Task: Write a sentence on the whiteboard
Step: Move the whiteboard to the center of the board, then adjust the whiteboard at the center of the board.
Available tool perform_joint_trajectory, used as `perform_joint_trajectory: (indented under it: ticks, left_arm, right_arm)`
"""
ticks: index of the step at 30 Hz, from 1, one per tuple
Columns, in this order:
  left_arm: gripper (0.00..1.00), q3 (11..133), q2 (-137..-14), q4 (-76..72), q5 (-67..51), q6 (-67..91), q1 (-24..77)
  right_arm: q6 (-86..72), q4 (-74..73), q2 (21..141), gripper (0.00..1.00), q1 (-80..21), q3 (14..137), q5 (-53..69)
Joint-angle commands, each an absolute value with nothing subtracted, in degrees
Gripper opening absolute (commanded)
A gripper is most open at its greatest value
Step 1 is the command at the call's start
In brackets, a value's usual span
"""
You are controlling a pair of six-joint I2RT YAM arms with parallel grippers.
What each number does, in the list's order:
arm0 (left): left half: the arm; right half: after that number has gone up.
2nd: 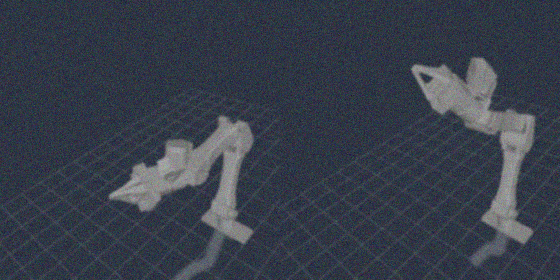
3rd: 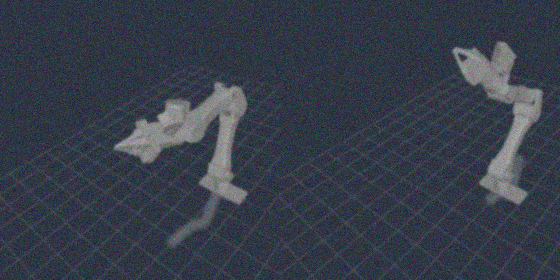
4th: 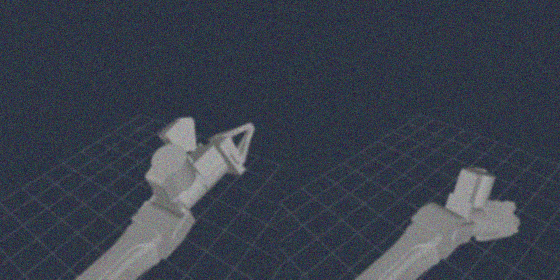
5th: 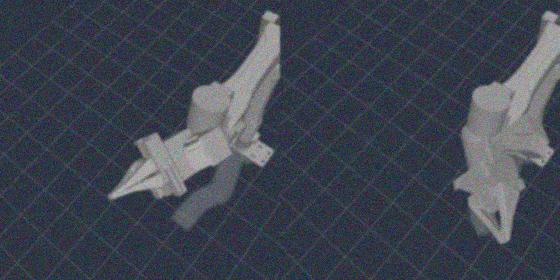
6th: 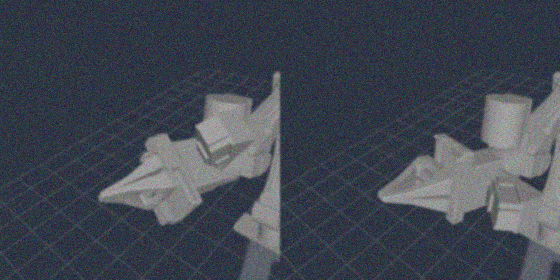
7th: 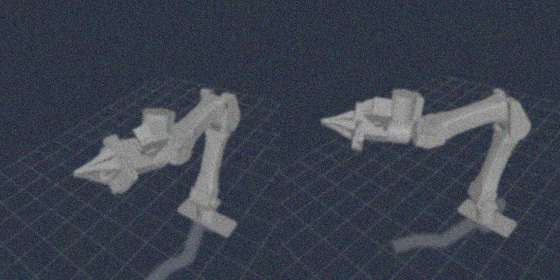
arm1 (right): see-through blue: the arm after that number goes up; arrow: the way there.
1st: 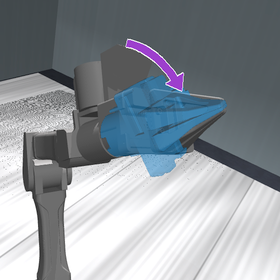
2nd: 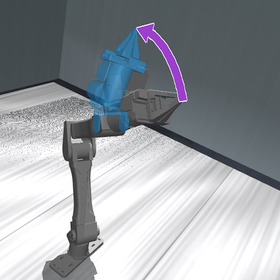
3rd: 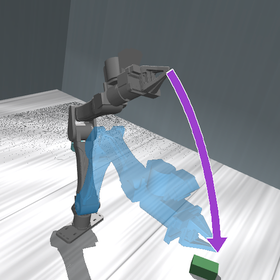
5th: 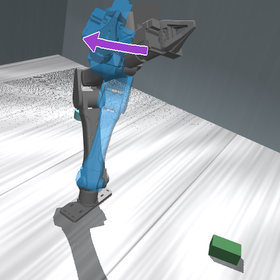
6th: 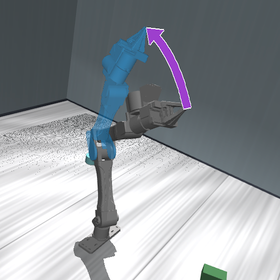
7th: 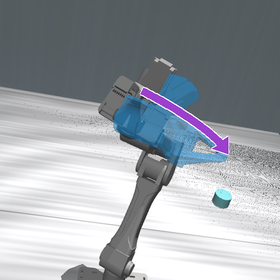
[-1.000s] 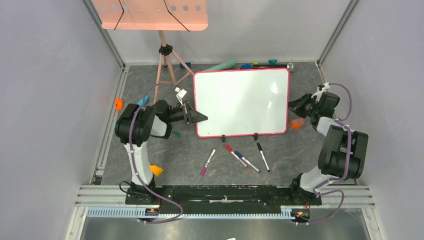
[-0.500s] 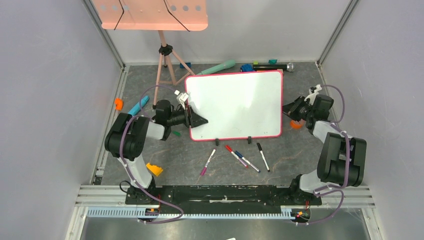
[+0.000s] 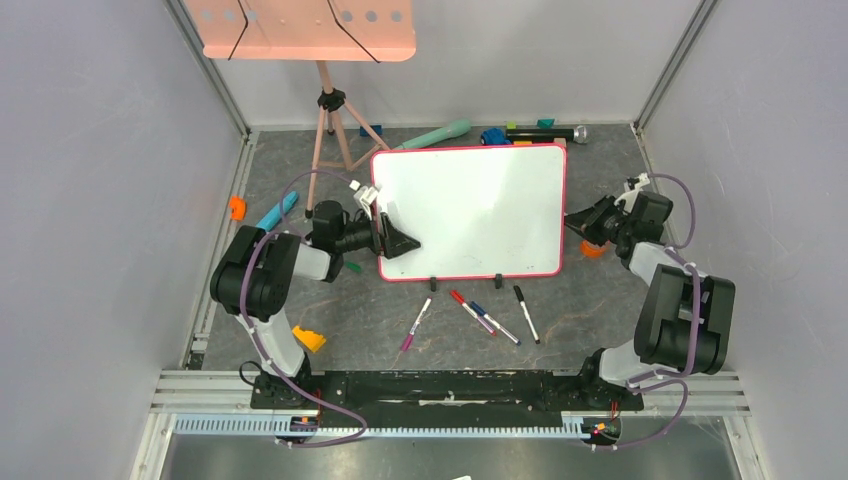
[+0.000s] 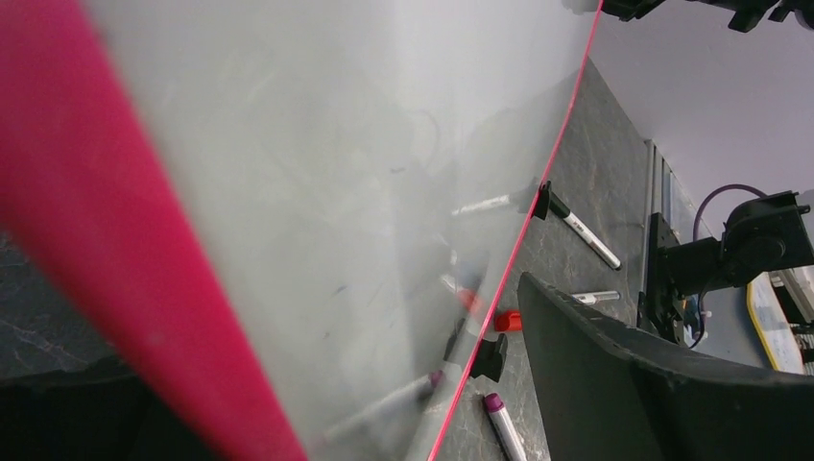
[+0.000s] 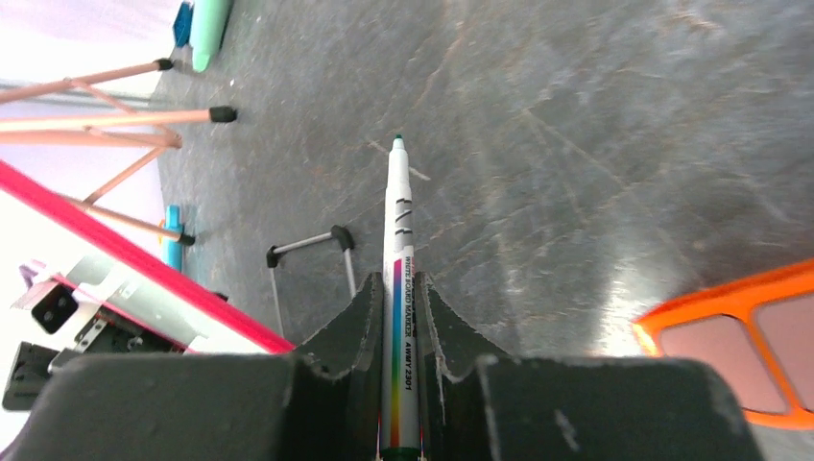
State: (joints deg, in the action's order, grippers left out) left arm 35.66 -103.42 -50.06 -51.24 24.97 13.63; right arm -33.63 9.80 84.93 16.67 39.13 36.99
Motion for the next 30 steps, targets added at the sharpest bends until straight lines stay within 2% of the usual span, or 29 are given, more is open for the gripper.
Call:
perform_joint_trajectory:
  ticks: [1,6,18,22,25,30]
  left_arm:
    - [0.91,34.24,-100.81,-56.49,-51.66,26.59,13.89]
    - [0.99,32.97,-98.71,-58.10,-50.99,27.69,13.16]
    - [1.00,24.96,-93.08,-64.14,-47.64,28.15,9.93]
    - [1.00,22.79,-86.47,-58.08,-43.39,22.86,9.93]
    - [1.00,22.23,-79.59,-47.13,-37.90,16.98,10.23]
    - [1.00,16.41,-75.85,-56.16,-33.50,19.64,10.55]
  right_arm:
    - [-33.16,7.99,83.43,0.00,20.04,41.20,34.65]
    - [-33.04,6.28,82.55,0.00,22.00,42.47,32.07]
    - [-32.82,4.48,68.94,0.00,22.42,38.74,21.02]
    - [-35.09,7.77,64.03,0.00,22.40,33.92,19.87]
    - [-35.46,6.99,60.23,0.00,22.32,32.36,17.63]
    - [-35.41,4.46,59.52,0.00,19.32,35.42,19.23]
